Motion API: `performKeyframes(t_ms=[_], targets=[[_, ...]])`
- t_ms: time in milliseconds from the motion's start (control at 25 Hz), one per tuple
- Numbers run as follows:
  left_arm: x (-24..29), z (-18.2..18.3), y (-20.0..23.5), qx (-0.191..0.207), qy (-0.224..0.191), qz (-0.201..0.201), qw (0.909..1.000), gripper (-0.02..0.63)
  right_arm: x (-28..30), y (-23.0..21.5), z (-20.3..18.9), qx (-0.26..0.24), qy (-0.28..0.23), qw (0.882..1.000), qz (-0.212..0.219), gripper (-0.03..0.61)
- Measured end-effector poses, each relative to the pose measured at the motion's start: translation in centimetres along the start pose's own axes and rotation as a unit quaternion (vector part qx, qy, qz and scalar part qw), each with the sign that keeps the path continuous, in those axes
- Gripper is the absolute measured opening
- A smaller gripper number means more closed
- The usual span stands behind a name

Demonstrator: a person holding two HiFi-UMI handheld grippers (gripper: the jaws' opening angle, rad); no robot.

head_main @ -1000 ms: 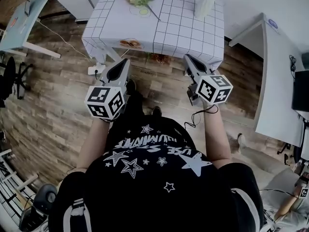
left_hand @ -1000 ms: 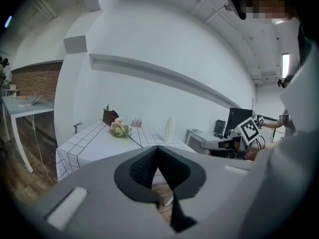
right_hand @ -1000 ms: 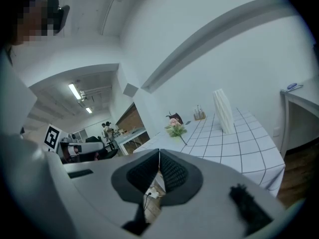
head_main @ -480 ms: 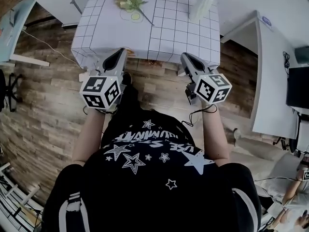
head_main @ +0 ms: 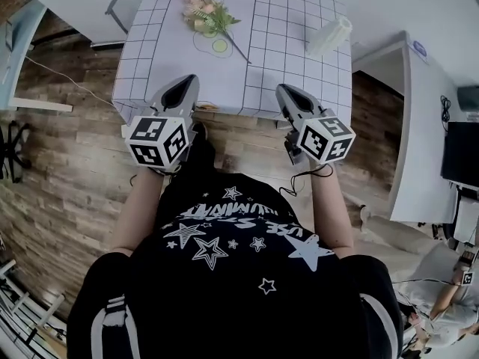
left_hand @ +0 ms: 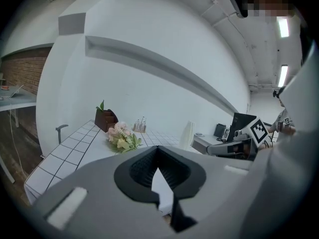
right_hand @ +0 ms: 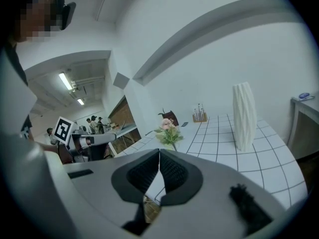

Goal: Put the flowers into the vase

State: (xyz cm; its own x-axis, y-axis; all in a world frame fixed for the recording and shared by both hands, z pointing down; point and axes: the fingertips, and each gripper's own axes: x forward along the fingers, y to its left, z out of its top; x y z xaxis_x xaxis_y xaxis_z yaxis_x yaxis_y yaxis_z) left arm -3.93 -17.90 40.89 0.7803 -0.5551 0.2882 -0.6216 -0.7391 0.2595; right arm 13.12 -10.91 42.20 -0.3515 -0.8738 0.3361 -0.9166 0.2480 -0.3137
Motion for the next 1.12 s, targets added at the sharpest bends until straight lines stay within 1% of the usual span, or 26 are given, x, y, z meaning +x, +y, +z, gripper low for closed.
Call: performKeyframes(t_ms=[200,360,520,680,800,920,1120], targets=[[3.1,1.1,3.1,-0.003,0.009,-0.014,0.9999,0.009,4.4,-1.2,1.9,-0.002,0.015,1.000,-0.004,0.011],[4.8,2.6,5.2,-0.006,0.008,-0.025,0.9996,0.009,7.3,-1.4,3.4,-0.006,0.025,1.000,-0.004,0.011],[6.2,3.8,7.7,-0.010,0.010,-0.033,0.9994,0.009,9.9,-2.2,4.9,-0.014,0.040,0.999,-0.015,0.011],[7.5,4.7,10.0,-0.016,0.011,-0.041,0.9990,0.009,12.5,-2.9,5.4,-0.027,0.083,0.996,-0.014,0.011],[8.3,5.0,11.1,-0.021,0.012,-0.049,0.9985,0.009,14.2,-3.1,5.4,-0.031,0.123,0.992,0.010,0.011],[8.8,5.0,12.1,-0.024,0.016,-0.059,0.9979,0.009,15.8,-3.1,4.7,-0.028,0.169,0.984,0.046,0.012],[9.8,4.8,14.1,-0.027,0.028,-0.075,0.9964,0.009,18.8,-3.4,3.0,-0.028,0.235,0.970,0.057,0.012]])
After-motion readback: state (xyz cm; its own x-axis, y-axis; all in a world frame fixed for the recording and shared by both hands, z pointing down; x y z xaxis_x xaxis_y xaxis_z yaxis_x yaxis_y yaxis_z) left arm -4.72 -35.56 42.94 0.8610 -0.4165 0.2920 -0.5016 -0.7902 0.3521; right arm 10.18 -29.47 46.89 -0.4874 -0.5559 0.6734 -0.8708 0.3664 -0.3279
